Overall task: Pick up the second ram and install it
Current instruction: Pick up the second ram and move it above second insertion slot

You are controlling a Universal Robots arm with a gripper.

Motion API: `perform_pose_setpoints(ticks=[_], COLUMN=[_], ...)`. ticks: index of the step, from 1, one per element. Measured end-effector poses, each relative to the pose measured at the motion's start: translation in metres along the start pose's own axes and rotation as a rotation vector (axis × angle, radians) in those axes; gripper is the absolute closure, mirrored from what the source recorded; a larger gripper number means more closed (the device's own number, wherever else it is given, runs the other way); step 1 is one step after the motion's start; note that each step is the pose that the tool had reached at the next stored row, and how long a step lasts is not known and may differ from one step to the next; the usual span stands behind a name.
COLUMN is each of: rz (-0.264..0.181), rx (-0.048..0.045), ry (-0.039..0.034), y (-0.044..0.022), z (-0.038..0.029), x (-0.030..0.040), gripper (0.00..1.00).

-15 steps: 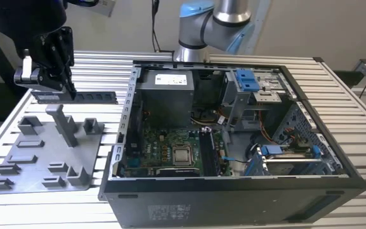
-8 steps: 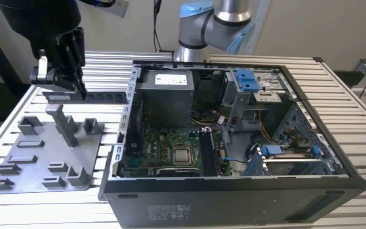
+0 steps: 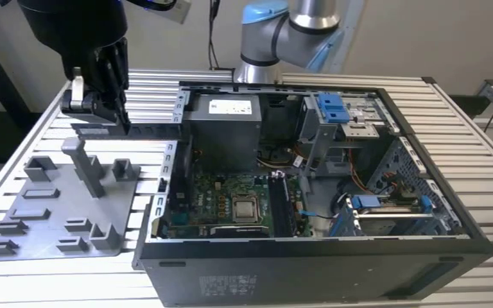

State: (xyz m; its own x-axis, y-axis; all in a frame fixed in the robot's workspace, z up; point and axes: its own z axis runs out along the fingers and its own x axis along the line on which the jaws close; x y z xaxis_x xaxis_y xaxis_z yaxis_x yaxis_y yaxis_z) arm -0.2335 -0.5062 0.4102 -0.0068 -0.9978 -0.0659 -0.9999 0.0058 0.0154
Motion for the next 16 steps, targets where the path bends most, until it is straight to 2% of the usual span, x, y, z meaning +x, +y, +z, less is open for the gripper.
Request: perform_pose_setpoints(ticks=[5,9,16], rz=[0.0,0.0,0.0], rx=[0.0,0.0,-0.0001], ry=[0.0,0.0001,0.0002], y=[-0.0097,-0.0147,-0.0177], z=[-0.0002,-0.0002,-0.0003], x=[-0.0001,-0.0001,-0.0002], gripper=[0.86,0.86,0.86])
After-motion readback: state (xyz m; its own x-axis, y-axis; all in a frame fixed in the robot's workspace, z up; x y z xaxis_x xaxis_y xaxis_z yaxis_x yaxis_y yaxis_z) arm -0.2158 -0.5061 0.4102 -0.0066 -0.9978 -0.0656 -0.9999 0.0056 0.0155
